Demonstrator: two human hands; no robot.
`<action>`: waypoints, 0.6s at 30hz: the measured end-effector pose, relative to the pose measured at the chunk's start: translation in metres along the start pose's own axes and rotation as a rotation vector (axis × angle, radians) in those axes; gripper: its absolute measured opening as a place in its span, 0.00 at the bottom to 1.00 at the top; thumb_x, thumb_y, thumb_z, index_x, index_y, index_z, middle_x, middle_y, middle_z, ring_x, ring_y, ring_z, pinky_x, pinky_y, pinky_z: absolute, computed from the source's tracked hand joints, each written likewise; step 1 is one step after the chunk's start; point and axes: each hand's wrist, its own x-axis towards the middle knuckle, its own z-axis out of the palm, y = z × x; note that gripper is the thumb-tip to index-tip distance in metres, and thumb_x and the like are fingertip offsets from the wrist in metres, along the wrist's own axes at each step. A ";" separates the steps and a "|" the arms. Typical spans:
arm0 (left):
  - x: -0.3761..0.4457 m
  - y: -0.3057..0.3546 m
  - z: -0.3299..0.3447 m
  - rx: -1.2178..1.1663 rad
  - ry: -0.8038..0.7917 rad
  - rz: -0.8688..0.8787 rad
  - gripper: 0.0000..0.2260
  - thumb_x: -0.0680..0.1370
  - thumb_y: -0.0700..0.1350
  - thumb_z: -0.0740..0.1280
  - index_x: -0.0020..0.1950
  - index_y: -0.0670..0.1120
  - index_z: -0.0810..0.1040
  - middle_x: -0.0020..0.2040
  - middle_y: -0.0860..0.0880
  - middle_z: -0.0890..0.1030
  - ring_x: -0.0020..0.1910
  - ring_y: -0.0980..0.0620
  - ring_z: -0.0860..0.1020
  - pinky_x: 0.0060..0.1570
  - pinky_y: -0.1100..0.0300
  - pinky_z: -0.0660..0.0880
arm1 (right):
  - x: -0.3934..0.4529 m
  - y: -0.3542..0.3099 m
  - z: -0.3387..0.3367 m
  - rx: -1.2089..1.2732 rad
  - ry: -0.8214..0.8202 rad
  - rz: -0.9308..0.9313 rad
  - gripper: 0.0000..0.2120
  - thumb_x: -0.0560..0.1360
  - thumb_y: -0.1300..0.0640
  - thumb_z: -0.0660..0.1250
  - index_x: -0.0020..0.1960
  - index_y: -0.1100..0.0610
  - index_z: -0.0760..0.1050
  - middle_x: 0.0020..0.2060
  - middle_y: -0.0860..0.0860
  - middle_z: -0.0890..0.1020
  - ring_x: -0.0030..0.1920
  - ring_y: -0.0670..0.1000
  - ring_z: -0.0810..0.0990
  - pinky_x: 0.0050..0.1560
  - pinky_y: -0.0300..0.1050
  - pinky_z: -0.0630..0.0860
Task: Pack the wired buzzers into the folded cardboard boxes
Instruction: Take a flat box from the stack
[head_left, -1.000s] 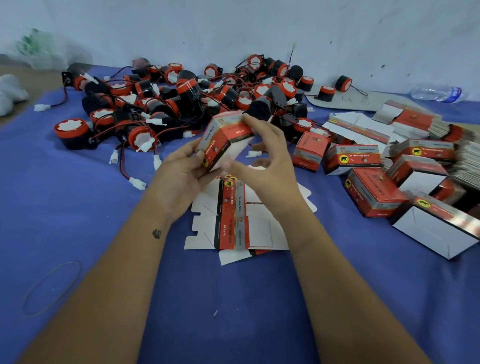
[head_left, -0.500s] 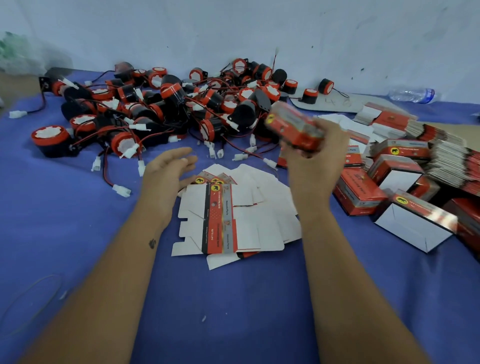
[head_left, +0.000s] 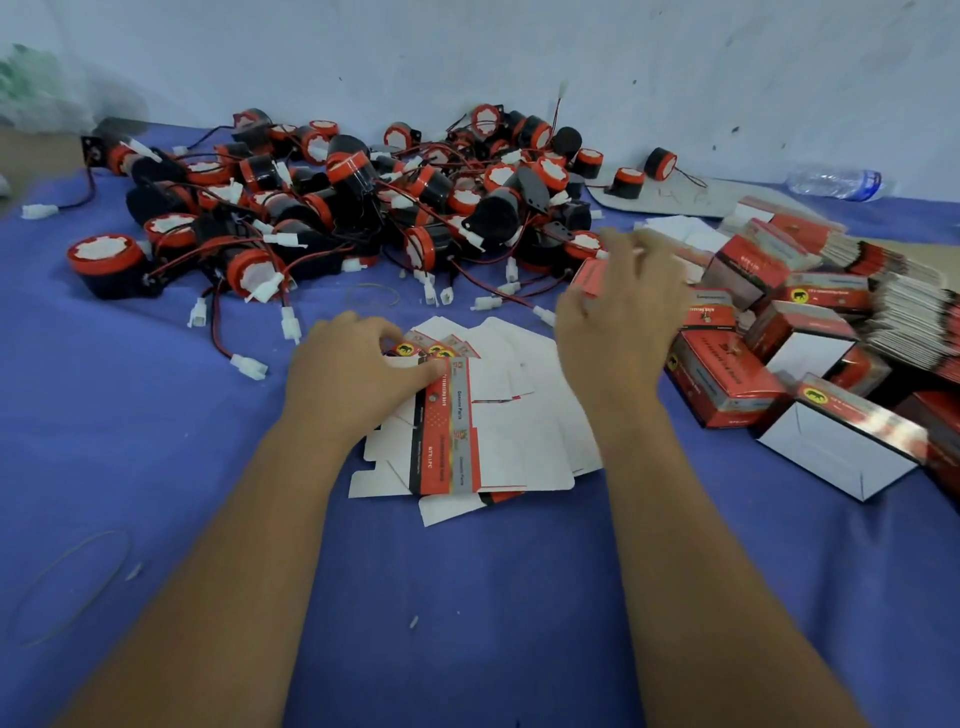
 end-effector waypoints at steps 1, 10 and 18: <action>0.000 0.001 -0.001 -0.012 -0.006 -0.006 0.22 0.70 0.63 0.73 0.57 0.51 0.82 0.57 0.47 0.78 0.55 0.46 0.76 0.54 0.47 0.75 | -0.004 -0.006 0.003 0.039 -0.096 -0.045 0.15 0.77 0.59 0.63 0.63 0.58 0.75 0.59 0.57 0.77 0.58 0.57 0.74 0.58 0.51 0.69; 0.007 -0.012 -0.011 -0.684 0.450 -0.171 0.06 0.77 0.42 0.71 0.52 0.50 0.80 0.40 0.51 0.75 0.40 0.51 0.74 0.40 0.54 0.74 | -0.035 -0.046 0.017 0.236 -0.513 -0.231 0.12 0.78 0.46 0.63 0.57 0.49 0.78 0.47 0.45 0.79 0.43 0.46 0.74 0.43 0.46 0.73; 0.012 -0.010 -0.021 -1.608 0.329 -0.318 0.08 0.79 0.40 0.64 0.42 0.47 0.79 0.32 0.52 0.80 0.35 0.53 0.80 0.39 0.58 0.76 | -0.042 -0.052 0.021 0.194 -0.724 -0.369 0.28 0.72 0.34 0.65 0.69 0.43 0.68 0.61 0.44 0.75 0.62 0.49 0.71 0.58 0.46 0.70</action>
